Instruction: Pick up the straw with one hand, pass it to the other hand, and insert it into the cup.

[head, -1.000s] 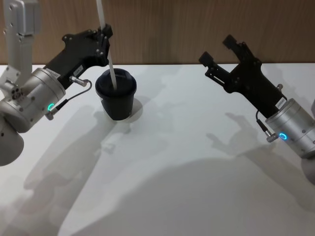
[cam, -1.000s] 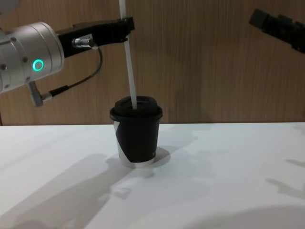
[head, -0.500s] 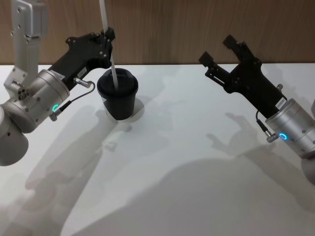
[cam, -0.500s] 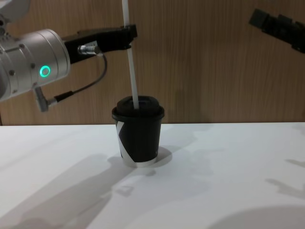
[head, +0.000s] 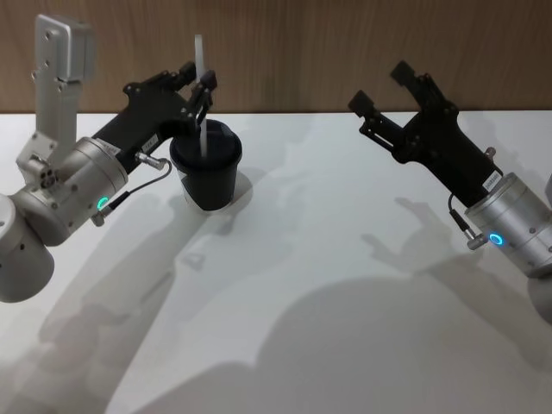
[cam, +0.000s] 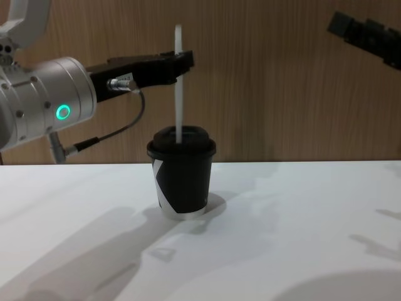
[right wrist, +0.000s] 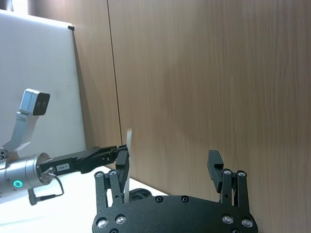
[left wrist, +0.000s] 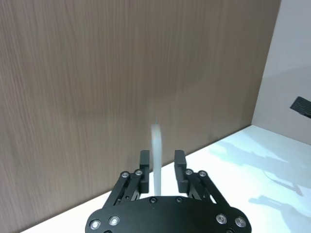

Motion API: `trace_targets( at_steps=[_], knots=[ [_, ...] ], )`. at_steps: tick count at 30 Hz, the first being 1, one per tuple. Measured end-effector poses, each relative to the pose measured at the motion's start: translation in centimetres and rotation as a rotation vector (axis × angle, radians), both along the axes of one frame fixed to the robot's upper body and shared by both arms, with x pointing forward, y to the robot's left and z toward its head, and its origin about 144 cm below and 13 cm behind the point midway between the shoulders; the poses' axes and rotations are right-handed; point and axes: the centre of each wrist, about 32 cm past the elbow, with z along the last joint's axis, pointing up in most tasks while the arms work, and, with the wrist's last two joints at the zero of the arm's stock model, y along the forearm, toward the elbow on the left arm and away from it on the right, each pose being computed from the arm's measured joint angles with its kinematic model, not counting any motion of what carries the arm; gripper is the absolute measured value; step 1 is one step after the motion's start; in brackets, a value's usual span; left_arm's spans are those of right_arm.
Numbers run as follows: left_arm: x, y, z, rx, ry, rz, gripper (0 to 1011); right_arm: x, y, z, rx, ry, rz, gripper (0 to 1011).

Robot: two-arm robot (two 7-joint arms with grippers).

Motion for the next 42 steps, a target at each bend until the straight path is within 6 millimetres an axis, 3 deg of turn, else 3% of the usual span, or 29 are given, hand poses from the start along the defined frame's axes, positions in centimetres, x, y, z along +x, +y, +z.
trace_targets(
  at_steps=[18, 25, 42],
  knots=[
    [-3.0, 1.3, -1.5, -0.023, -0.021, -0.013, 847, -0.1, 0.0, 0.0, -0.001, 0.001, 0.002, 1001],
    [-4.2, 1.8, -2.2, -0.042, -0.02, -0.011, 1003, -0.5, 0.1, 0.1, -0.007, 0.009, 0.017, 1001],
    [-5.5, 2.1, -3.5, -0.087, -0.017, -0.021, 1003, -1.4, 0.4, 0.4, -0.029, 0.032, 0.046, 1001]
  ],
)
